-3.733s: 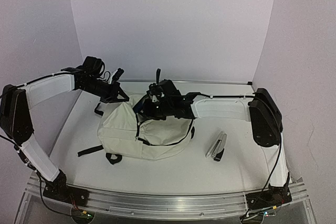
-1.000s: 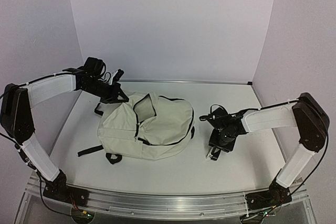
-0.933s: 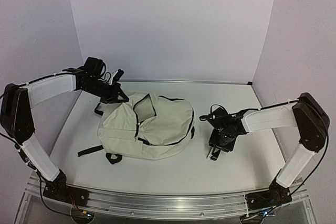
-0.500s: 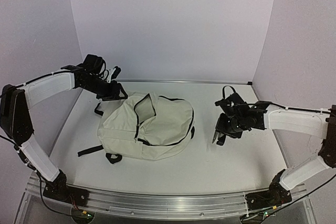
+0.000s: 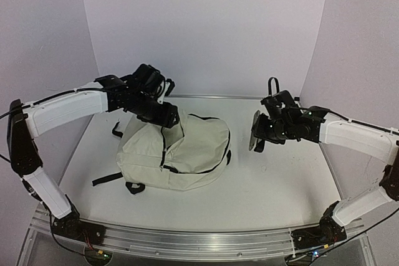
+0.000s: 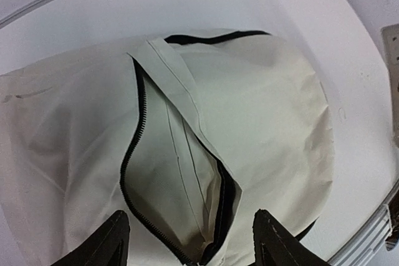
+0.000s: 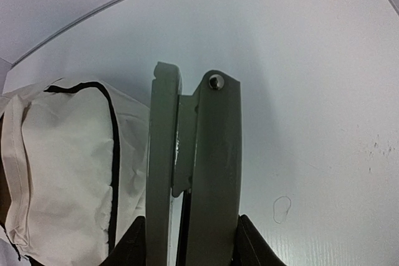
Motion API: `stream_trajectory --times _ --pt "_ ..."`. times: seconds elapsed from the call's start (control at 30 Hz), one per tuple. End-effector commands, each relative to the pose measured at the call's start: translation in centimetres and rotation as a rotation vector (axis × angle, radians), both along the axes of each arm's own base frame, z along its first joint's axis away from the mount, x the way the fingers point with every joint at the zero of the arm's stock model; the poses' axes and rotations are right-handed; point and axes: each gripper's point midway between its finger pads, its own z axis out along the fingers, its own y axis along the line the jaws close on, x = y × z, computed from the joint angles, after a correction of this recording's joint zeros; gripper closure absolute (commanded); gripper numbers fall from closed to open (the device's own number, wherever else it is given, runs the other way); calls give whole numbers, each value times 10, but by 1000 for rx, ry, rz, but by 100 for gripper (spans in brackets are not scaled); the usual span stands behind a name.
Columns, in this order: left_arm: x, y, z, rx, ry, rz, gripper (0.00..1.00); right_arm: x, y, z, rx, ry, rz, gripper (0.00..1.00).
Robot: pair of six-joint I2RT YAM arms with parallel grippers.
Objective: Pack the student bag
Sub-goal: Pick up the stationery from the center of the board.
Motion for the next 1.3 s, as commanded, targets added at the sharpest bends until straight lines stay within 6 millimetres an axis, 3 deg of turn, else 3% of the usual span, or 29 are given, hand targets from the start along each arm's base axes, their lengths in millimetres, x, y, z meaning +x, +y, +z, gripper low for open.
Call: stream_trajectory --times 0.0,0.13,0.4,0.67,0.97,1.13,1.27 --pt "9 0 -22 177 -10 93 32 20 31 57 123 -164 62 69" --pt "22 12 -34 323 -62 162 33 18 35 51 132 -159 79 70" --pt "40 37 -37 545 -197 269 43 13 37 42 159 -147 87 70" --pt "47 33 -61 618 -198 232 41 16 40 42 159 -150 92 70" --pt "54 51 -85 700 -179 272 49 16 44 42 174 -145 102 71" --pt "62 55 -94 669 -171 287 59 15 52 52 199 -160 139 71" --pt "69 55 -87 664 -212 302 78 8 72 65 219 -179 216 71"
